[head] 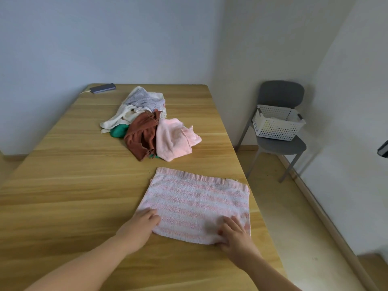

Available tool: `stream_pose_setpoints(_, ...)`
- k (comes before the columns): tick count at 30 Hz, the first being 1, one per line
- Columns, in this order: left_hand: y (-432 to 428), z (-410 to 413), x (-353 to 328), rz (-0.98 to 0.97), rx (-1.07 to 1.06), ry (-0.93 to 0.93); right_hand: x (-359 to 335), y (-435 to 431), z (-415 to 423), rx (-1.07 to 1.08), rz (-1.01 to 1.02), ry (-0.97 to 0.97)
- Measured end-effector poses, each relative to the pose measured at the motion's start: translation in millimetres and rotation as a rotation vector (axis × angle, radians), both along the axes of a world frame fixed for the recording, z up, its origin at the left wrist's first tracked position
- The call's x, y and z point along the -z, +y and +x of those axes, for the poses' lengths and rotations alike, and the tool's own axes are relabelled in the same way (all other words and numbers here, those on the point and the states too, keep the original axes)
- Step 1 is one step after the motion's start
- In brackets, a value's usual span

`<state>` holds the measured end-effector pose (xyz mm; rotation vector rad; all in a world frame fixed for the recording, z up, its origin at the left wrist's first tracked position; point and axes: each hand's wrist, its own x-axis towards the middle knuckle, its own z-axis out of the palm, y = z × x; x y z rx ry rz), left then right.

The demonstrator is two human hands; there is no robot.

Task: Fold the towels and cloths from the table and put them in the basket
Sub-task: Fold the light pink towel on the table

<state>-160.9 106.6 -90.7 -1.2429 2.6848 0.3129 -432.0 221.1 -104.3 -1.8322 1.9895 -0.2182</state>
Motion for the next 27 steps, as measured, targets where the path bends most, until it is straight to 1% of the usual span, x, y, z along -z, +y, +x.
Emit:
stream_pose_setpoints(2,1.0,3.7,0.2,0.010,-0.010,-0.066,12.1,4.7,-3.3,-0.005,-0.143,0.041)
stream_pose_setpoints(3,1.9,5.1,0.4,-0.034,0.027,-0.061,16.1,6.9,-4.4,-0.019,-0.187,0.055)
stream_pose_setpoints(4,2.3,6.2,-2.1,-0.053,0.059,-0.035,17.1,9.1,-5.2,-0.020,-0.208,0.080)
stream_pose_setpoints(5,2.8,7.3,-5.3,-0.054,0.103,-0.085,18.0,10.4,-5.8,-0.011,-0.193,0.084)
stream_pose_setpoints(6,3.0,7.7,-4.7,-0.107,0.120,-0.141,18.8,11.6,-7.3,-0.003,-0.202,0.094)
stream_pose_setpoints(8,-0.2,5.7,-7.2,-0.172,0.098,-0.141,18.3,15.4,-8.7,0.008,-0.238,0.119)
stream_pose_setpoints(9,0.0,3.4,-11.2,-0.124,0.090,-0.113,14.0,17.7,-8.3,0.020,-0.237,0.140)
stream_pose_setpoints(10,-2.4,0.3,-13.7,-0.088,0.036,-0.087,10.7,18.8,-9.0,0.015,-0.230,0.171)
stream_pose_setpoints(11,-5.8,0.9,-11.5,-0.129,-0.008,-0.098,8.7,18.0,-10.2,0.002,-0.220,0.211)
stream_pose_setpoints(13,-9.5,2.5,-10.6,-0.063,-0.065,-0.138,5.5,18.1,-10.3,-0.010,-0.180,0.244)
stream_pose_setpoints(14,-8.6,3.5,-10.9,-0.068,-0.070,-0.124,4.9,19.0,-10.8,0.011,-0.186,0.210)
stream_pose_setpoints(16,-5.1,6.3,-11.1,-0.059,-0.103,-0.099,1.7,21.5,-10.5,0.080,-0.128,0.160)
stream_pose_setpoints(18,-3.4,9.0,-10.3,-0.051,-0.144,-0.076,-2.4,17.8,-8.6,0.151,-0.111,0.155)
stream_pose_setpoints(20,-5.2,10.4,-14.1,-0.019,-0.247,0.014,-9.9,10.8,-6.3,0.213,-0.073,0.125)
stream_pose_setpoints(21,-8.9,10.5,-17.1,0.010,-0.330,0.101,-18.4,6.4,-3.7,0.246,-0.012,0.091)
stream_pose_setpoints(22,-12.9,9.1,-21.2,0.040,-0.417,0.196,-23.7,1.1,-3.2,0.287,-0.007,0.035)
stream_pose_setpoints(25,-30.0,-4.0,-40.7,0.082,-0.628,0.494,-45.1,-16.2,-3.1,0.430,-0.049,-0.126)
stream_pose_setpoints(27,-42.9,-13.4,-60.1,0.134,-0.725,0.720,-65.1,-27.4,-6.3,0.516,-0.129,-0.302)
